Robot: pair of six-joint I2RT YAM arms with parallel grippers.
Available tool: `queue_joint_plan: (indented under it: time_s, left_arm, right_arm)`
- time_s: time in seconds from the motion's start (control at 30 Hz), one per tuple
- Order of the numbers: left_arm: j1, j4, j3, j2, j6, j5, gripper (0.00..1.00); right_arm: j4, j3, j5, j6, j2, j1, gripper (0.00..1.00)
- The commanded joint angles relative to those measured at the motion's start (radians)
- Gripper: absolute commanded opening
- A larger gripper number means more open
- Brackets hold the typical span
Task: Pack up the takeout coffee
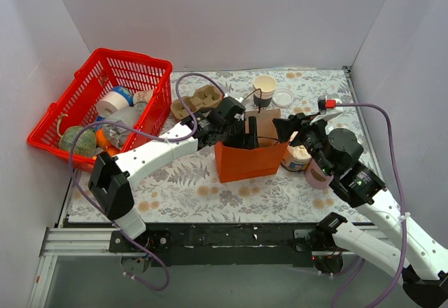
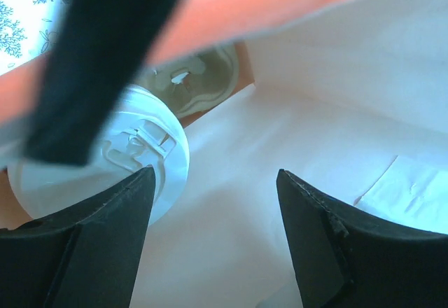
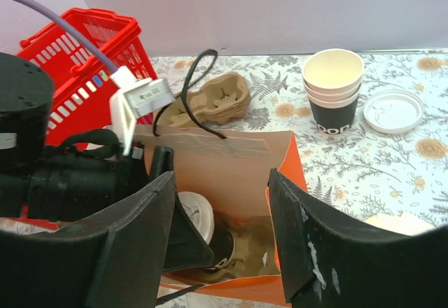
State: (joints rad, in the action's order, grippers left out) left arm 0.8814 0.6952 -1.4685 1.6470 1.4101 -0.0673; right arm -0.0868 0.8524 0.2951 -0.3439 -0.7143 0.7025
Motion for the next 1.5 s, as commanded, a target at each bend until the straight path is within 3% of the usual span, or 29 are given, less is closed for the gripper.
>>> queue_joint_plan:
  time_s: [0.0,0.4,1.07,1.47]
  left_arm:
    - [0.004,-0.022,-0.032,-0.078,-0.005,0.011,0.73]
    - [0.004,-0.066,-0.033,-0.13,-0.019,-0.061,0.98]
    - [0.004,-0.141,0.002,-0.222,-0.019,-0.135,0.98]
    - [0.004,-0.169,-0.056,-0.32,-0.062,-0.221,0.98]
  right_arm:
    - [-0.007,0.002,0.085,-0.032,0.001,0.005,0.65]
    - [0.009,0.017,0.105,-0.032,0.009,0.005,0.74]
    - [-0.053,0.042,0.065,-0.012,-0.004,0.005,0.76]
    - [-0.41,0.261,0.202,-0.03,-0.149,0.002,0.78]
